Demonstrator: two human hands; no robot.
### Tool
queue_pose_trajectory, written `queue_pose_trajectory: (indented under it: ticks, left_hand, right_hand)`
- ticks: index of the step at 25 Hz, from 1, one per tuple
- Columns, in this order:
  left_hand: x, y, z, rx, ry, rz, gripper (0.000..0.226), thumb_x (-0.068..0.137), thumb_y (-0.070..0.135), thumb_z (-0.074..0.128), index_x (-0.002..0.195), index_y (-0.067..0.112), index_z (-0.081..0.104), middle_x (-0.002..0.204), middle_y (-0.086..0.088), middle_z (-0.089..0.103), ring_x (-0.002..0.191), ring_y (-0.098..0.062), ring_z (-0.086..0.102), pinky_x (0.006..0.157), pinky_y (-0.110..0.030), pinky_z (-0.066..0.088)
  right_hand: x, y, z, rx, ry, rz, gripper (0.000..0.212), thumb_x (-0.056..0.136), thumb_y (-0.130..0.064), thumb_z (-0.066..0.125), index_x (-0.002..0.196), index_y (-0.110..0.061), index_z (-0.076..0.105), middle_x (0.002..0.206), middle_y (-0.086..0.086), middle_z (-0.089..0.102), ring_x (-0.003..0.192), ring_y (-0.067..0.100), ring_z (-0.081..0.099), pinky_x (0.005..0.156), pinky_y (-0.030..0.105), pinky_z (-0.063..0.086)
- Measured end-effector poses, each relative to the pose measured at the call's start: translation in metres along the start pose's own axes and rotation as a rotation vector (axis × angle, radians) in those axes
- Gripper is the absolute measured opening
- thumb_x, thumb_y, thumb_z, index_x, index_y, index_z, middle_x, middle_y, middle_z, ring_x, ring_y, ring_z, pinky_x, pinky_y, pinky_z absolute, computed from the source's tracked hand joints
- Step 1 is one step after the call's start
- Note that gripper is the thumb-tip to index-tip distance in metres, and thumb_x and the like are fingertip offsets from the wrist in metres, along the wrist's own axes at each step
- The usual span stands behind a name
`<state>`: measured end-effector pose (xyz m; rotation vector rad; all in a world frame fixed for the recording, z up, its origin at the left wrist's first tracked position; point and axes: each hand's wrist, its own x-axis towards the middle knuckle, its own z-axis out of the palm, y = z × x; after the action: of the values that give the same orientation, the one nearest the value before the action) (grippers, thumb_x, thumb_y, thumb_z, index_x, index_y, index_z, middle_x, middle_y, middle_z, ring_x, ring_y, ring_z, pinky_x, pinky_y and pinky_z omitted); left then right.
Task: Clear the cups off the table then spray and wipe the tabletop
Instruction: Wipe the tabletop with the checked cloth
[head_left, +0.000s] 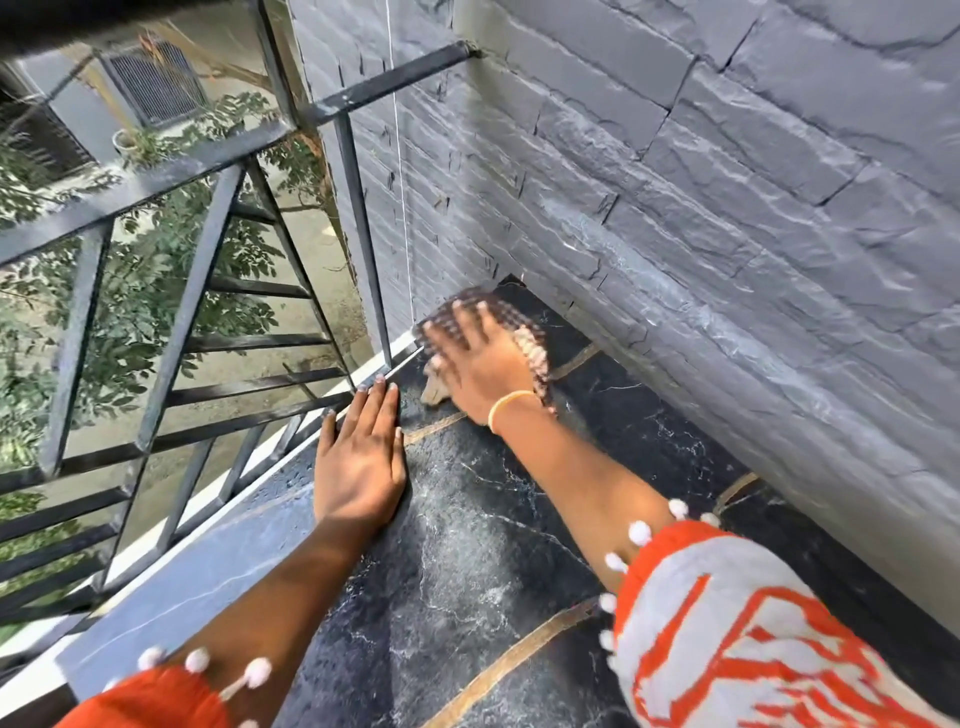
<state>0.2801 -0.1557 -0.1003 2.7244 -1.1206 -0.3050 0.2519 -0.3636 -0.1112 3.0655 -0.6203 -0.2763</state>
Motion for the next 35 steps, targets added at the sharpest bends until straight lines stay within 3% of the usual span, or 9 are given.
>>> queue_pose_trajectory:
  ticks: [2,4,9,16,19,24,28,32,35]
  left_hand:
    - [0.001,0.000,0.001,0.000,0.008,-0.006,0.062,0.095,0.043,0.006,0.155,0.027,-0.001,0.160,0.011,-0.005,0.143,-0.003,-0.011,0.116,-0.033,-0.016]
    - [0.003,-0.001,0.000,-0.007,0.003,-0.002,0.062,0.095,0.044,0.006,0.155,0.029,-0.002,0.160,0.012,-0.006,0.143,-0.002,-0.012,0.116,-0.033,-0.016]
    - [0.003,-0.001,0.002,-0.044,0.032,-0.009,0.060,0.096,0.043,0.012,0.155,0.030,0.006,0.159,0.014,0.001,0.147,-0.005,0.001,0.120,-0.034,-0.005]
    - [0.005,-0.007,0.008,-0.020,-0.017,0.007,0.062,0.095,0.043,0.009,0.154,0.027,0.002,0.161,0.010,0.001,0.148,-0.008,-0.002,0.122,-0.042,0.002]
    - [0.004,-0.004,0.005,-0.022,0.022,0.000,0.058,0.099,0.040,0.015,0.155,0.028,0.007,0.161,0.010,0.005,0.149,-0.008,0.002,0.122,-0.039,0.004]
    - [0.003,-0.003,0.003,-0.056,0.028,-0.024,0.055,0.102,0.035,0.027,0.155,0.027,0.015,0.161,0.009,0.012,0.150,-0.011,0.009,0.122,-0.040,0.009]
    - [0.003,-0.004,0.005,-0.056,0.026,-0.016,0.055,0.102,0.034,0.027,0.155,0.027,0.014,0.161,0.009,0.012,0.150,-0.011,0.009,0.121,-0.041,0.007]
    - [0.003,-0.004,0.003,-0.047,0.022,-0.014,0.056,0.102,0.035,0.026,0.155,0.027,0.012,0.162,0.009,0.011,0.149,-0.010,0.009,0.121,-0.040,0.008]
    - [0.003,-0.004,0.005,-0.045,0.036,-0.010,0.055,0.102,0.036,0.026,0.155,0.028,0.013,0.162,0.009,0.011,0.149,-0.010,0.009,0.122,-0.040,0.008]
  right_hand:
    - [-0.005,0.000,0.001,-0.024,-0.033,-0.168,0.056,0.096,-0.058,0.002,0.146,-0.040,-0.015,0.161,0.008,-0.002,0.147,0.038,-0.007,0.118,0.047,0.007]
    - [0.005,0.012,-0.006,-0.033,-0.003,-0.160,0.057,0.098,-0.055,0.002,0.151,-0.037,-0.007,0.162,0.006,-0.002,0.148,0.037,-0.008,0.117,0.054,0.018]
    - [0.017,0.038,-0.031,0.332,-0.039,0.430,0.056,0.100,-0.048,0.023,0.153,-0.038,0.006,0.163,0.002,-0.007,0.149,0.031,-0.009,0.120,0.054,0.014]
    - [-0.102,-0.028,-0.006,0.104,-0.061,-0.064,0.057,0.098,-0.053,0.017,0.151,-0.041,0.000,0.161,0.006,-0.009,0.148,0.036,-0.006,0.118,0.055,0.019]
    - [-0.115,0.038,-0.002,0.095,0.053,0.194,0.054,0.099,-0.049,0.016,0.151,-0.037,0.013,0.162,0.010,0.009,0.147,0.037,0.016,0.107,0.051,0.043]
    - [-0.122,0.079,-0.001,0.192,0.021,0.559,0.056,0.100,-0.049,0.022,0.153,-0.033,0.014,0.163,0.006,0.005,0.149,0.033,0.004,0.122,0.049,0.009]
    - [-0.170,-0.019,0.010,0.090,0.059,0.194,0.062,0.098,-0.048,0.035,0.153,-0.030,0.012,0.160,0.012,0.008,0.148,0.036,0.013,0.117,0.052,0.026]
    - [-0.212,-0.040,0.015,0.127,-0.028,-0.327,0.060,0.094,-0.050,0.044,0.149,-0.036,0.024,0.160,0.006,0.018,0.146,0.033,0.022,0.119,0.049,0.021]
    - [-0.175,0.030,0.013,0.057,0.057,-0.012,0.051,0.098,-0.047,0.029,0.148,-0.037,0.029,0.159,0.003,0.024,0.143,0.030,0.028,0.115,0.052,0.031]
